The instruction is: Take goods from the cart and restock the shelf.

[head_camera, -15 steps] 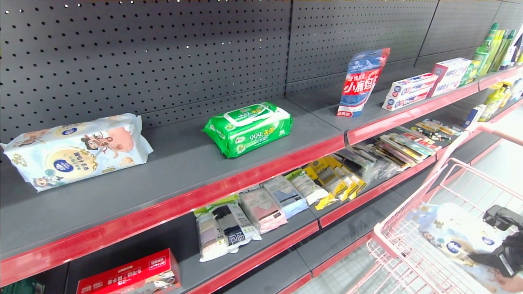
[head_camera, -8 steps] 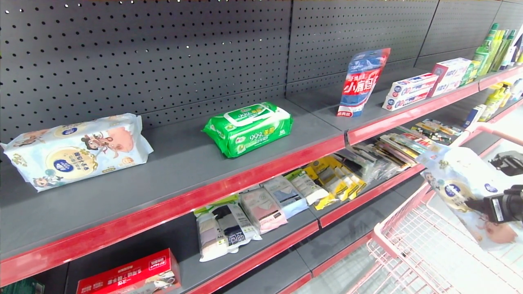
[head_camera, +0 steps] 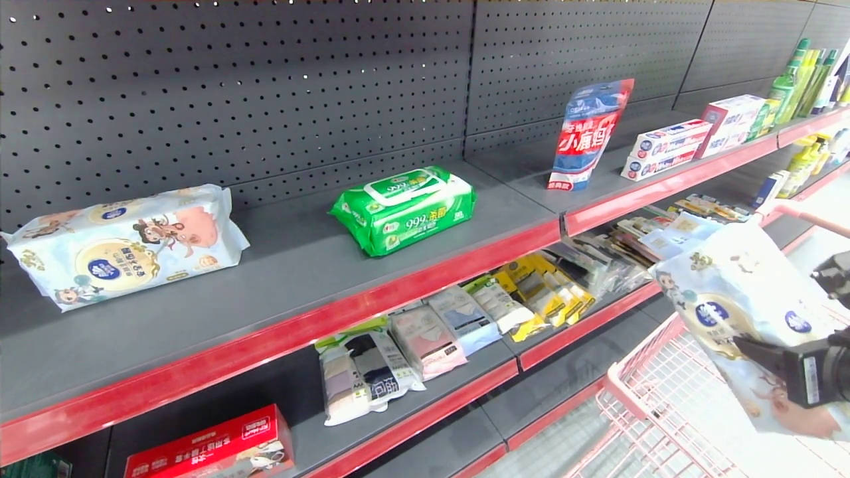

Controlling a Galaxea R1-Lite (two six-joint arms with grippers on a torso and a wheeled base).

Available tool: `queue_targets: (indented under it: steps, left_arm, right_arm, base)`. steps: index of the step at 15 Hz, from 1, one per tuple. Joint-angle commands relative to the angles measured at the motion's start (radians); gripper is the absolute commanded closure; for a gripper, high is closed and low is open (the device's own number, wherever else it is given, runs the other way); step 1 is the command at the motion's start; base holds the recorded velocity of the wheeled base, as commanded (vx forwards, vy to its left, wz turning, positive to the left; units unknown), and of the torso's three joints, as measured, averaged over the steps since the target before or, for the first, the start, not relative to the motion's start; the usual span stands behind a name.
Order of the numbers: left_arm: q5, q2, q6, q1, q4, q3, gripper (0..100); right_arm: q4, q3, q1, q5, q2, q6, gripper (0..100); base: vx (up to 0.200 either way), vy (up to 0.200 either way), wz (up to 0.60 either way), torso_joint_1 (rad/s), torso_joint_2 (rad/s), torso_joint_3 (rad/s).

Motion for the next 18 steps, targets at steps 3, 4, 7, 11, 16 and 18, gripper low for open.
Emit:
queue_targets:
  steps: [3,4,7,11,16,18]
  left_arm:
    - [0.0,0.001,0.0,0.001,0.0,0.0,0]
    - [0.0,0.001,0.0,0.001,0.0,0.0,0]
    - [0.0,0.001,0.0,0.001,0.0,0.0,0]
    - [0.0,0.001,0.0,0.001,0.0,0.0,0]
    - [0.0,0.001,0.0,0.001,0.0,0.0,0]
    - [0.0,0.001,0.0,0.001,0.0,0.0,0]
  right_arm:
    - [0.007,0.054,0.125,-0.006,-0.318,0.003,100]
    - [0.007,0.056,0.13,-0.004,-0.326,0.018,100]
    - [0.006,0.068,0.153,-0.02,-0.344,0.104,100]
    - [0.009,0.106,0.052,-0.058,-0.35,0.102,100]
    - [0.006,0.126,0.03,-0.041,-0.367,0.021,100]
    - [0.006,0.126,0.0,-0.031,-0.37,0.021,100]
  base:
    - [0.0,0.0,0.0,0.0,0.0,0.0]
    - [0.0,0.0,0.0,0.0,0.0,0.0]
    - [0.0,0.0,0.0,0.0,0.0,0.0]
    - [0.0,0.0,0.0,0.0,0.0,0.0]
    - [0.0,0.0,0.0,0.0,0.0,0.0]
    - [0.0,0.0,0.0,0.0,0.0,0.0]
